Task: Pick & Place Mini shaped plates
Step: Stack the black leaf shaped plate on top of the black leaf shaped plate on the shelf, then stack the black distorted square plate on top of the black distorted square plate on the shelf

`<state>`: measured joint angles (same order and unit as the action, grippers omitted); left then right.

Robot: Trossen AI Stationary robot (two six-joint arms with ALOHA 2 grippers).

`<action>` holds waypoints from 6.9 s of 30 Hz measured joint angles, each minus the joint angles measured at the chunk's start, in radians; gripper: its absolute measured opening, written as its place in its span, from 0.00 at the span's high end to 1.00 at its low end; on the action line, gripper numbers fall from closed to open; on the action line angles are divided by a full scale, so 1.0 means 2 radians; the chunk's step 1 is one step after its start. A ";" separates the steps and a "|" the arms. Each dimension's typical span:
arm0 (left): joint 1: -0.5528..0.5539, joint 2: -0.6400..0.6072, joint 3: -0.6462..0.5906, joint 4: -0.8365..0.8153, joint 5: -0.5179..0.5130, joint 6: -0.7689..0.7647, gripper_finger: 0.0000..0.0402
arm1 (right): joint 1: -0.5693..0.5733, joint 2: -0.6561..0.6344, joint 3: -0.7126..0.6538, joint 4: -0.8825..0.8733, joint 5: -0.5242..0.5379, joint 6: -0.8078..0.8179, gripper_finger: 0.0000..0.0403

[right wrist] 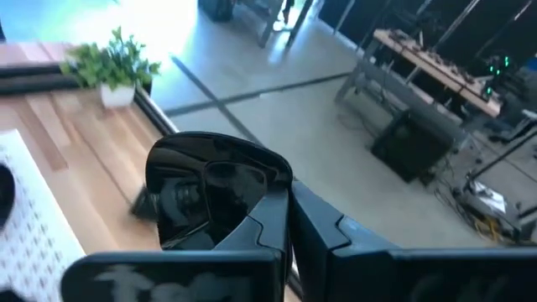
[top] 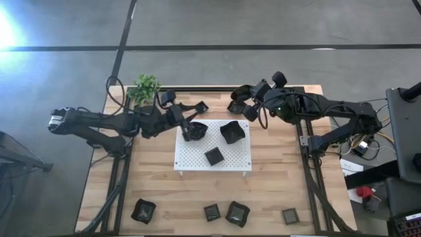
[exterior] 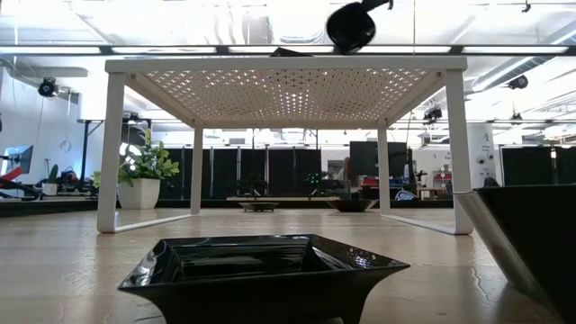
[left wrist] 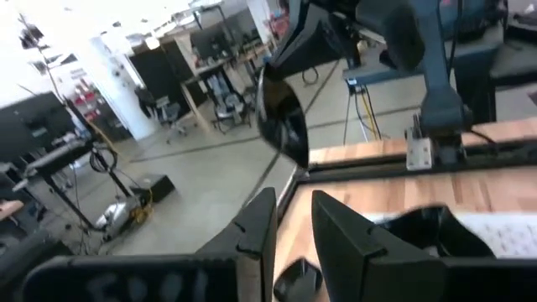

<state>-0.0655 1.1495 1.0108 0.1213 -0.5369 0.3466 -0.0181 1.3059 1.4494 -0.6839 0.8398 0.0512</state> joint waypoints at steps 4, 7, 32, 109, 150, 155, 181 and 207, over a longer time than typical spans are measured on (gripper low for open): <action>0.001 0.029 0.016 0.034 0.000 0.021 0.81 | 0.000 0.013 0.000 0.045 -0.002 -0.026 0.98; 0.004 0.054 0.036 0.038 -0.002 0.025 0.81 | 0.000 0.027 0.000 0.074 -0.004 -0.048 0.98; 0.033 0.153 0.123 0.044 -0.070 0.048 0.81 | 0.002 0.038 0.000 0.116 -0.041 -0.077 0.98; 0.059 0.151 0.144 -0.084 -0.069 -0.032 1.00 | 0.029 0.024 0.001 0.138 -0.082 -0.106 0.74; 0.107 0.168 0.261 -0.597 0.218 -0.244 1.00 | 0.063 -0.005 0.002 0.135 -0.083 -0.108 0.76; 0.111 0.169 0.259 -0.592 0.223 -0.239 1.00 | 0.063 -0.005 0.002 0.135 -0.083 -0.108 0.75; 0.111 0.172 0.244 -0.584 0.231 -0.218 0.87 | 0.063 -0.005 0.002 0.135 -0.083 -0.109 0.75; 0.047 0.091 0.270 -0.620 0.155 -0.224 0.99 | 0.063 -0.008 0.002 0.135 -0.080 -0.117 0.97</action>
<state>0.0289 1.3323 1.5517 -1.1178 -0.2276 -0.1010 0.1071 1.2898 1.4525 -0.4135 0.6806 -0.1834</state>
